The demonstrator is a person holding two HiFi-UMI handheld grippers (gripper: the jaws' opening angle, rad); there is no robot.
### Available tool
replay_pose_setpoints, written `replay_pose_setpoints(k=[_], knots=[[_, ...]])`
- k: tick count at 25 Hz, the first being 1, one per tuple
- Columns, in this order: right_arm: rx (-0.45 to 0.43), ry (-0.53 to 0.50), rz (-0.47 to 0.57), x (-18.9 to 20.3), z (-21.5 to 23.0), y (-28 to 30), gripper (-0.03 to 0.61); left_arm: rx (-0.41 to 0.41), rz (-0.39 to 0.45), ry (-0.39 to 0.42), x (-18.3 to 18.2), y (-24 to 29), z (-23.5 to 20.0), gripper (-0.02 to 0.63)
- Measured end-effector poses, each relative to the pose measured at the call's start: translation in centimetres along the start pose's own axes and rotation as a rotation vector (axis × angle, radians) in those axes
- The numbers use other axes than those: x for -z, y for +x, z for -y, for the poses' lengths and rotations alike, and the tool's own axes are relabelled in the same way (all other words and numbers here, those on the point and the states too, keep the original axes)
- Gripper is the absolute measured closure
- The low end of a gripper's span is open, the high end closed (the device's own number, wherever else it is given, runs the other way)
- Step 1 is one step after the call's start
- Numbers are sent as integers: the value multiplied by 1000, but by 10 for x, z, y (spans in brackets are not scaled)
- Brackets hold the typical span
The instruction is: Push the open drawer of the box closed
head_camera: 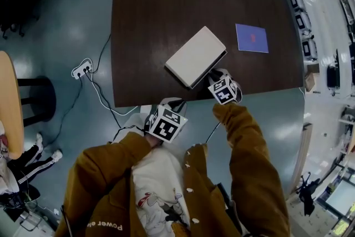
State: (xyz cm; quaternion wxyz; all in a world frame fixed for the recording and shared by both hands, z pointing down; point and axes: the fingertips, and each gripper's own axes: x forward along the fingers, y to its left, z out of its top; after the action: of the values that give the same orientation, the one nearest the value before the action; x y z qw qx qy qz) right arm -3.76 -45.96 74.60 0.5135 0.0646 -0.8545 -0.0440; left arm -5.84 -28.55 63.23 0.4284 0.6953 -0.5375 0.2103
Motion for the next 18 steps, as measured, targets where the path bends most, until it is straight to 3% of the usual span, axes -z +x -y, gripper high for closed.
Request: replay_pose_setpoints(k=[18], knots=[[12, 110, 20, -15, -3, 11, 497, -9, 2, -1, 9, -7, -8, 580]])
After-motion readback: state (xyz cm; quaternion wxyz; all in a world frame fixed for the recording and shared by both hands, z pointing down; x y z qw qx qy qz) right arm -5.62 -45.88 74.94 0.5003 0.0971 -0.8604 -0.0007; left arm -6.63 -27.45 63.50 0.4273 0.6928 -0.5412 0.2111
